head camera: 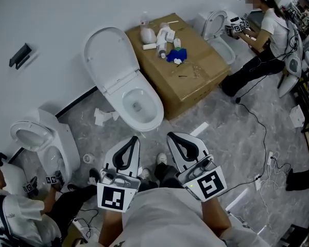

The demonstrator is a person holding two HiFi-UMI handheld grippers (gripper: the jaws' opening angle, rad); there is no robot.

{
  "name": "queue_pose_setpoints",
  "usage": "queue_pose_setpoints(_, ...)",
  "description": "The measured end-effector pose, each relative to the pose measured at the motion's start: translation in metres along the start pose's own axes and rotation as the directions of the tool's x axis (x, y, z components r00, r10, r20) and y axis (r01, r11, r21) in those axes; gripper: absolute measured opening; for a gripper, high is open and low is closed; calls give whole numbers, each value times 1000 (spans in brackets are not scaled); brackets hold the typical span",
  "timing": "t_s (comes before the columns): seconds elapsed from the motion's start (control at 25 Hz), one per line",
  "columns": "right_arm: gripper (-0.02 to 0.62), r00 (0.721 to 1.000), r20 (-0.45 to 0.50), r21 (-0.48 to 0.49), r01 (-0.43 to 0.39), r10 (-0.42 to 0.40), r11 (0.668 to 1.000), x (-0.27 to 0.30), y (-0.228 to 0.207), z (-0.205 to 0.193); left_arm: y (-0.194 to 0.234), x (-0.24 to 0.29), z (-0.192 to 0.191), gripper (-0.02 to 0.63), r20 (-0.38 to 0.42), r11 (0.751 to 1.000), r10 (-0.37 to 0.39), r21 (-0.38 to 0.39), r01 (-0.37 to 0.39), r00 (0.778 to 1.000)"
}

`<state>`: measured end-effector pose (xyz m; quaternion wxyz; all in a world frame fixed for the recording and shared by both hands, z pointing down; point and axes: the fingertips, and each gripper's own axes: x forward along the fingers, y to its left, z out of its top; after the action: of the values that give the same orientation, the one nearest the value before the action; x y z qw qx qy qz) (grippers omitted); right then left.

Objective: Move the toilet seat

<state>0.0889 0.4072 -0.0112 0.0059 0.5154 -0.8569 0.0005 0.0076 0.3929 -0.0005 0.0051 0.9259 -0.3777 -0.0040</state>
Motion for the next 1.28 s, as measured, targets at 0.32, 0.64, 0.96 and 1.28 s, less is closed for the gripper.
queue_pose_setpoints(0.32,11,999,2,8,-45,45,999,15,-52,-2,-3,50,3,9,-9,998,56,12,-56,998)
queue_pose_setpoints(0.64,12,996,-29,22,-85,86,996,53,-76,-14,23,83,-3,9,-19,997,81,1,-81,997)
queue_pose_setpoints(0.96,12,996,-46,8,-70,71,997,119,-95,-20,82,121,-9,9,5,998,60,-24,-60,998)
queue_pose_setpoints(1.28,12,995,-91,16,-34,36,999,183,-110,-31,141,157,-22,9,-7,997,19,-77,-20,1000)
